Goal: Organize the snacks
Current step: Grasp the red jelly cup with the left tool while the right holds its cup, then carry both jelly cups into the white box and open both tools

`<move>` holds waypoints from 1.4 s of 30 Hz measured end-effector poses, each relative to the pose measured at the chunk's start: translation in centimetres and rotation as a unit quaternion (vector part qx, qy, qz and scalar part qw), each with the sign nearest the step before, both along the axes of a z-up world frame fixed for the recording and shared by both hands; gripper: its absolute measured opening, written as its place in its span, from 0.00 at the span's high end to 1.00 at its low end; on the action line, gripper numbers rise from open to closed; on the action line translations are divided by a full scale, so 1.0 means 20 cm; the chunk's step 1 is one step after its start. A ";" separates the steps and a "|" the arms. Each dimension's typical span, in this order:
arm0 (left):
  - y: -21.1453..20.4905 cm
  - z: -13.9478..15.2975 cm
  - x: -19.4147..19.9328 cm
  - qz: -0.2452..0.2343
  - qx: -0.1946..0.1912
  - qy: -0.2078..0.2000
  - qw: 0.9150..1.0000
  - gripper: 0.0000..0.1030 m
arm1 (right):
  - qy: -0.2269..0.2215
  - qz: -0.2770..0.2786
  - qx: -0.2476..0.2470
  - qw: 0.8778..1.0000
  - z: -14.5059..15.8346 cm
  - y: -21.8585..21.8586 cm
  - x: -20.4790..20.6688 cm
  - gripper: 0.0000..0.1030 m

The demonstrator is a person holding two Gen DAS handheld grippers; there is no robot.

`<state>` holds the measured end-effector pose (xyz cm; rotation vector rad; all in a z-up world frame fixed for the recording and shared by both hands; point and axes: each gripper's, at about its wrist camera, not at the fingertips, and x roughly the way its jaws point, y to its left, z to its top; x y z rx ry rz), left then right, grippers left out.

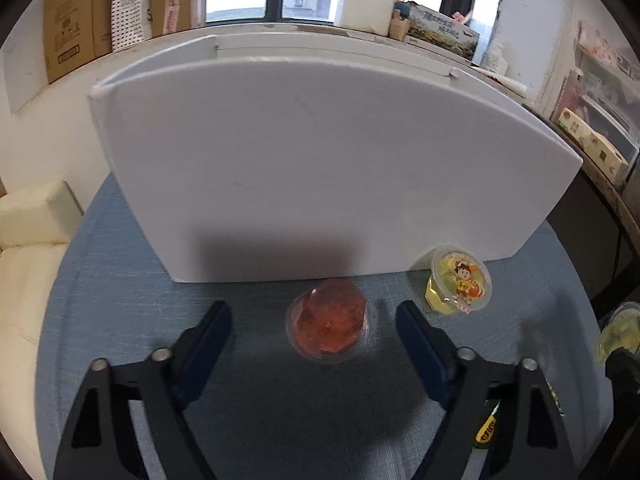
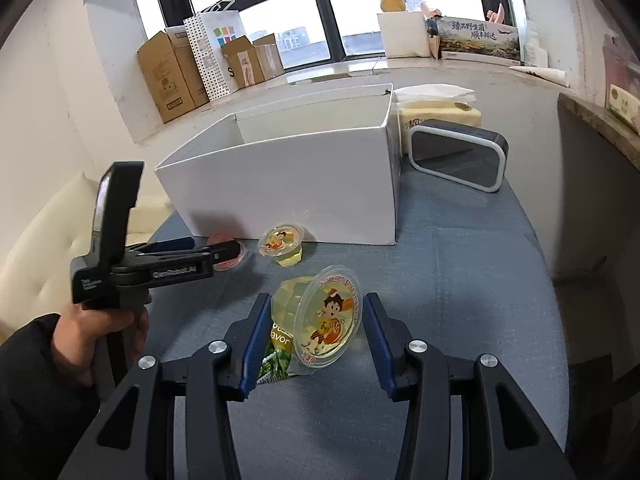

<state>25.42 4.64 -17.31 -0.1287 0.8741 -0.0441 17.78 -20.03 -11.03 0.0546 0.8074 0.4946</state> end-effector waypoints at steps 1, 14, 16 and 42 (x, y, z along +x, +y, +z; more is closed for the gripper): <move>0.00 -0.01 0.01 -0.002 -0.002 0.003 1.000 0.36 | 0.001 -0.001 0.001 1.000 0.00 -0.02 -0.01 0.52; 0.06 0.22 -0.24 -0.023 -0.024 -0.078 0.996 0.61 | -0.001 0.013 0.009 1.000 -0.01 0.04 0.00 0.52; 0.08 0.30 -0.32 -0.028 -0.021 -0.099 0.994 0.61 | -0.006 0.017 0.013 1.000 0.01 0.05 0.00 0.52; 0.21 0.64 0.23 -0.044 0.014 -0.151 0.987 0.78 | -0.066 0.020 -0.023 0.997 0.33 0.38 0.78 0.52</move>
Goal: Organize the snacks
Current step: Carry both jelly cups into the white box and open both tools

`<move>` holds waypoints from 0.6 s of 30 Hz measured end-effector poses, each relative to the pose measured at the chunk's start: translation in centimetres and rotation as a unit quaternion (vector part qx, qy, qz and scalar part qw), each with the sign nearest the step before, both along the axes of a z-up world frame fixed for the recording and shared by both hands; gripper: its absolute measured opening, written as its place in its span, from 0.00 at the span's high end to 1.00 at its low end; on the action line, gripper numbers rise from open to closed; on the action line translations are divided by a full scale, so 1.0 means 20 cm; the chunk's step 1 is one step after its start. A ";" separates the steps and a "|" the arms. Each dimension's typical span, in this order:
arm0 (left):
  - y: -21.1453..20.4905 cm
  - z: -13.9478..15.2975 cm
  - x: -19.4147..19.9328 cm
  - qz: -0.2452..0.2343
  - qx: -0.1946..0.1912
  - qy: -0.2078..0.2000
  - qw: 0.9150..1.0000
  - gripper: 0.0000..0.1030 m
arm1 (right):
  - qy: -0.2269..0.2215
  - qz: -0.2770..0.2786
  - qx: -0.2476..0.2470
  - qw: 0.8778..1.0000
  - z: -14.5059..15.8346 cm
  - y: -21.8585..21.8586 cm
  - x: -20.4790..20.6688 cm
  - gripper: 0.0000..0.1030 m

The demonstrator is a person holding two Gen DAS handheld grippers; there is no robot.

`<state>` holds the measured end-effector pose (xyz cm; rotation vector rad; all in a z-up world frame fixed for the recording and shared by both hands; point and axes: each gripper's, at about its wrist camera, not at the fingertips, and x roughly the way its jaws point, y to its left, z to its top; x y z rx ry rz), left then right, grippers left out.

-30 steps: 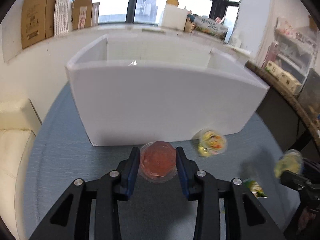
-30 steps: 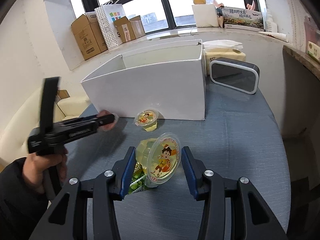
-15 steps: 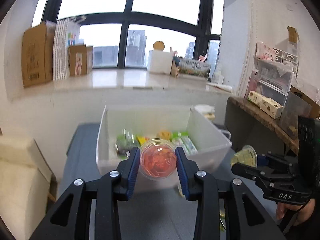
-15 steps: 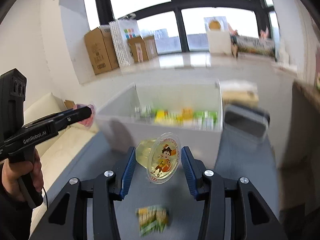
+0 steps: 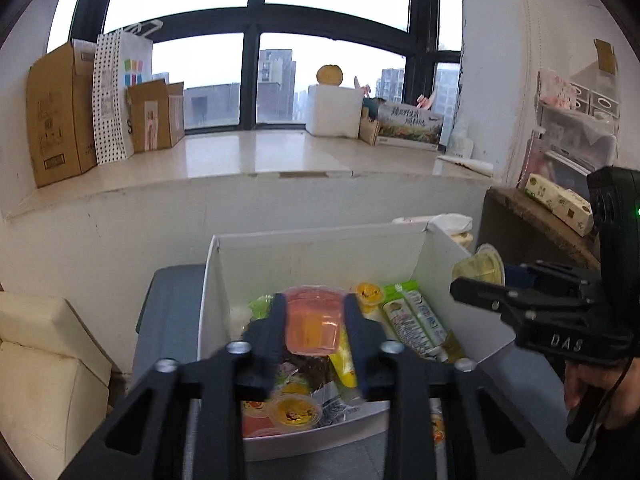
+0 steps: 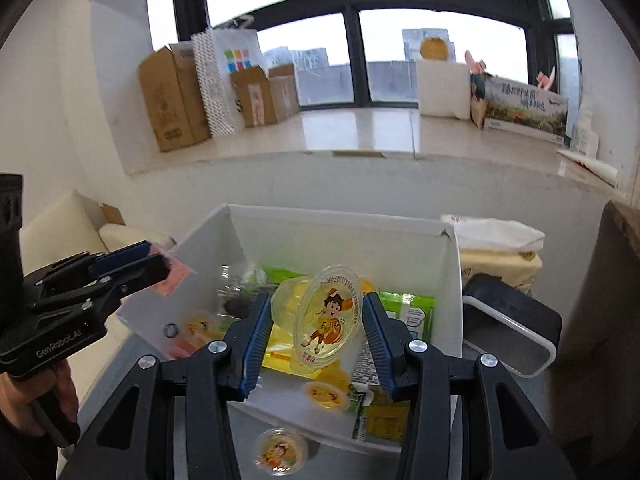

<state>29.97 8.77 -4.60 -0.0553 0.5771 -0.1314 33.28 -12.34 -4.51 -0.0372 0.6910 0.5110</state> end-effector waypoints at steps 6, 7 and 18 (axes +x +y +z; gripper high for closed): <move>0.02 -0.04 0.02 0.016 -0.005 0.012 1.000 0.40 | 0.022 -0.012 -0.002 1.000 -0.07 -0.02 0.07 0.10; 0.03 -0.04 0.01 0.020 -0.008 0.012 1.000 0.29 | 0.023 -0.021 -0.003 1.000 -0.07 -0.03 0.07 0.08; -0.02 -0.01 -0.11 0.022 0.017 0.000 1.000 0.00 | 0.005 -0.021 0.002 1.000 -0.05 -0.08 -0.05 0.08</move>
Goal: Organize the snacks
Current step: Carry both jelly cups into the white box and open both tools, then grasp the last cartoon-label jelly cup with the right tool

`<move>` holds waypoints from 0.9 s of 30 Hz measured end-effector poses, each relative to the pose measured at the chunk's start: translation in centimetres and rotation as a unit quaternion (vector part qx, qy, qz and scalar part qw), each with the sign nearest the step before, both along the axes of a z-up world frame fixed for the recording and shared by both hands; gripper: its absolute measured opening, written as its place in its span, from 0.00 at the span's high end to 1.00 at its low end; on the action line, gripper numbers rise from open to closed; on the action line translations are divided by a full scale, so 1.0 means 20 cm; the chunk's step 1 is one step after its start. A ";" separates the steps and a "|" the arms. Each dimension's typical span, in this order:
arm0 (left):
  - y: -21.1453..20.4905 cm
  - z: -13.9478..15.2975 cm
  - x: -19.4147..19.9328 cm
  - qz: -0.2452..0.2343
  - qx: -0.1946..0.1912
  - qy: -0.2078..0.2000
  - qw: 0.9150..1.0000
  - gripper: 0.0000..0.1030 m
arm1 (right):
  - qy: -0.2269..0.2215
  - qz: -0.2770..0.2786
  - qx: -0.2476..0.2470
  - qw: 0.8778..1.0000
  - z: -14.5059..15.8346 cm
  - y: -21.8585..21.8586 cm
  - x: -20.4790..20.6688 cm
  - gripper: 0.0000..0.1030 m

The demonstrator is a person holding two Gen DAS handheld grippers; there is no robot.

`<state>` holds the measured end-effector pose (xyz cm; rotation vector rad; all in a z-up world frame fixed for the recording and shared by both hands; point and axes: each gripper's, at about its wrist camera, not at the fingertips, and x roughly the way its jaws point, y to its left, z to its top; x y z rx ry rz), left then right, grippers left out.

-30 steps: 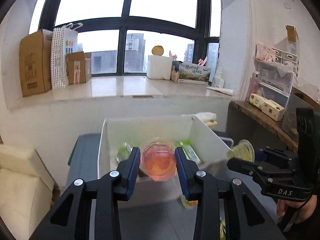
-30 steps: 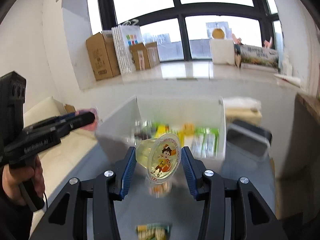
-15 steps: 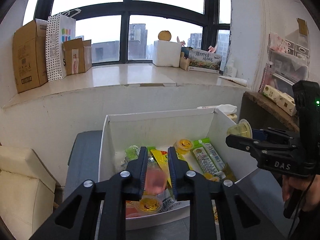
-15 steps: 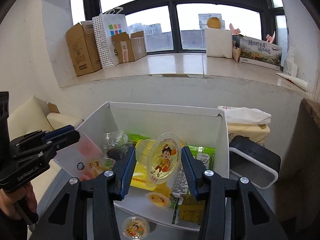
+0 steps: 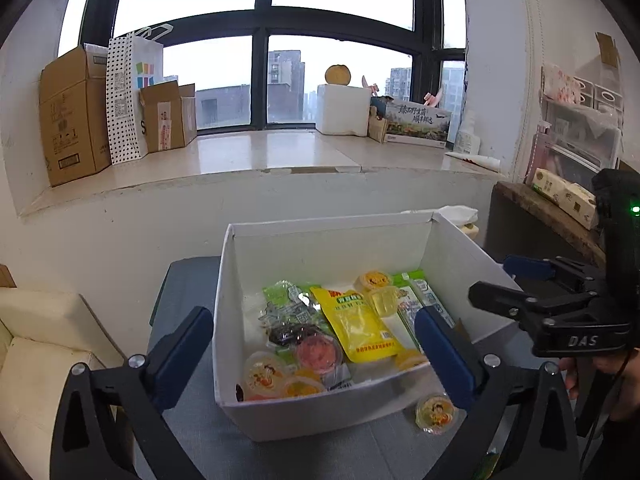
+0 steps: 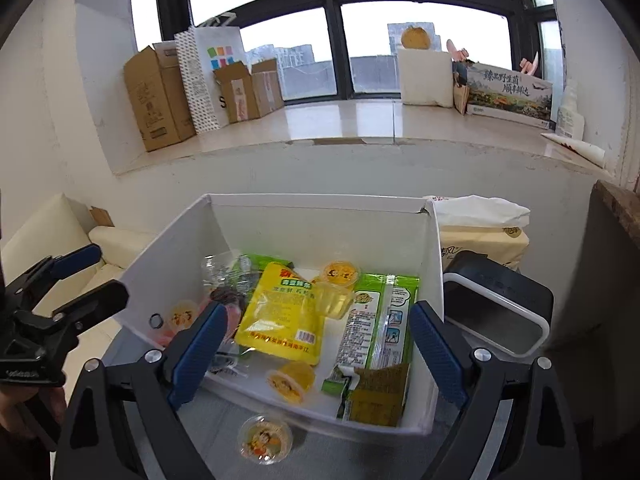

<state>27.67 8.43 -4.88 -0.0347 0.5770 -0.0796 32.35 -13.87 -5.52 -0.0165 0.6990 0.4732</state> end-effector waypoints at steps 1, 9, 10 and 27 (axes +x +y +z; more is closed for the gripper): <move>0.00 0.00 -0.01 0.000 -0.001 0.004 1.000 0.00 | -0.003 -0.001 0.000 1.000 0.01 -0.01 -0.02 0.07; -0.01 -0.03 -0.16 0.004 -0.011 0.027 1.000 0.00 | -0.017 0.012 0.013 1.000 0.05 -0.07 -0.28 0.00; -0.01 -0.03 -0.19 0.004 -0.013 0.028 1.000 0.00 | -0.020 0.012 0.010 1.000 0.05 -0.07 -0.31 0.00; 0.02 -0.29 -0.71 0.010 -0.057 0.068 0.996 0.00 | 0.059 0.021 -0.070 0.996 -0.39 0.16 -0.39 0.00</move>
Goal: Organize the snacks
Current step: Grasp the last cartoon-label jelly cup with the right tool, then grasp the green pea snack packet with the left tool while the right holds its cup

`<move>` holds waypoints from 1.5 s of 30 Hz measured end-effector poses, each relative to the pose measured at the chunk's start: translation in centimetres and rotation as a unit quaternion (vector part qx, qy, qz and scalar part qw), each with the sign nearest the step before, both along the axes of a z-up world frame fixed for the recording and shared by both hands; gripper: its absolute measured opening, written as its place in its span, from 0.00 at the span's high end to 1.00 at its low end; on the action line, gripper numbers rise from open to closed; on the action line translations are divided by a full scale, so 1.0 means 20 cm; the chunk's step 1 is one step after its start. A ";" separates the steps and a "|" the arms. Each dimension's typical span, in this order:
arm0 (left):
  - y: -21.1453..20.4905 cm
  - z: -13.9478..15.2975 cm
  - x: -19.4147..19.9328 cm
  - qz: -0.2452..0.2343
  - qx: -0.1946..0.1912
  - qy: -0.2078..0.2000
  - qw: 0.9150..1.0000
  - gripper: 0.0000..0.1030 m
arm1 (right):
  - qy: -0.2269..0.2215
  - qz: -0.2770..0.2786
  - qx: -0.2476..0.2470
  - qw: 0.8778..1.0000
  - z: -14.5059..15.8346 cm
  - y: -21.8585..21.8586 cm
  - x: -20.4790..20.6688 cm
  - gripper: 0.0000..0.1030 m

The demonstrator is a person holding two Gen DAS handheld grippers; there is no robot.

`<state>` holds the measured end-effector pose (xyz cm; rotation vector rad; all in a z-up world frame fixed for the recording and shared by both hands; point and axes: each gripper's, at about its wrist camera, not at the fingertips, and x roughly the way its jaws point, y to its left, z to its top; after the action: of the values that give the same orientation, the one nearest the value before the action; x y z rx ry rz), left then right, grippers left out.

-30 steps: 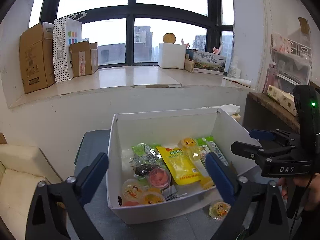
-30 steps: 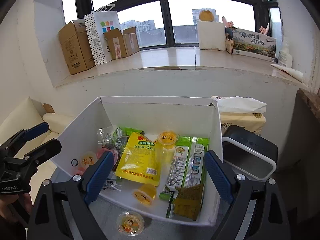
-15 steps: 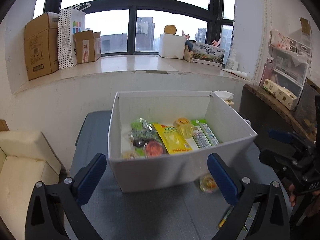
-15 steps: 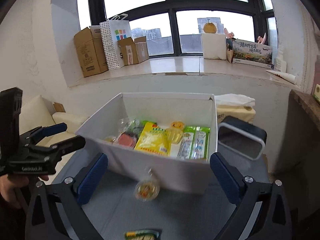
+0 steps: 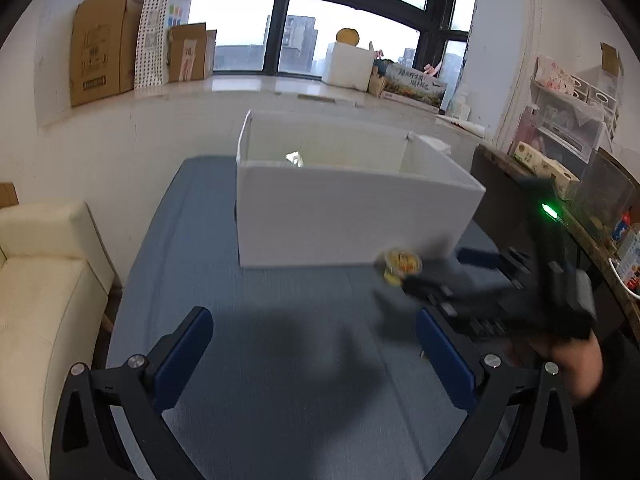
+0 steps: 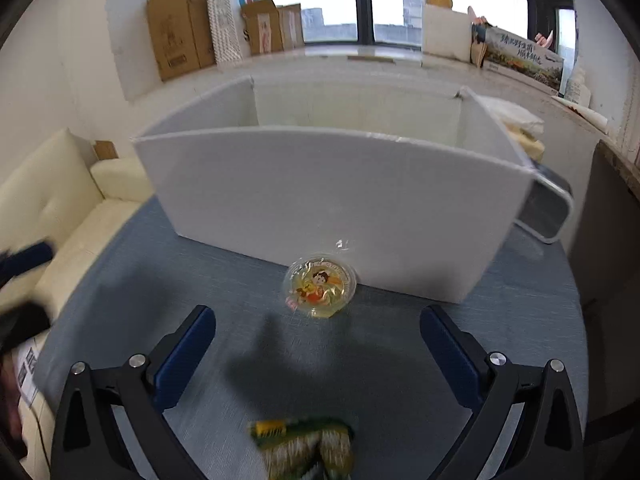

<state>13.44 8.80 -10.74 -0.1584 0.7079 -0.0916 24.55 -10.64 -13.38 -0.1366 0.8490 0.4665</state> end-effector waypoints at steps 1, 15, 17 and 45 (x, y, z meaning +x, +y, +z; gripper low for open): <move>0.00 -0.01 -0.02 0.000 -0.001 0.001 1.000 0.00 | 0.006 -0.003 -0.003 1.000 -0.02 0.01 0.03 0.00; -0.05 -0.08 -0.04 -0.029 -0.015 0.013 0.999 0.00 | 0.040 -0.010 0.020 0.999 -0.10 0.01 0.08 0.51; -0.10 -0.08 -0.03 -0.043 -0.009 0.015 0.999 0.00 | 0.031 -0.010 0.034 0.999 -0.06 -0.04 0.04 0.51; -0.68 -0.24 0.24 -0.150 0.006 0.054 0.987 0.51 | -0.020 -0.057 0.100 0.993 0.15 -0.71 -0.38 0.51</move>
<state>18.27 -4.84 -15.58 -0.0440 0.8380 -0.3698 16.94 -24.78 -10.44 0.0877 0.7623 0.4370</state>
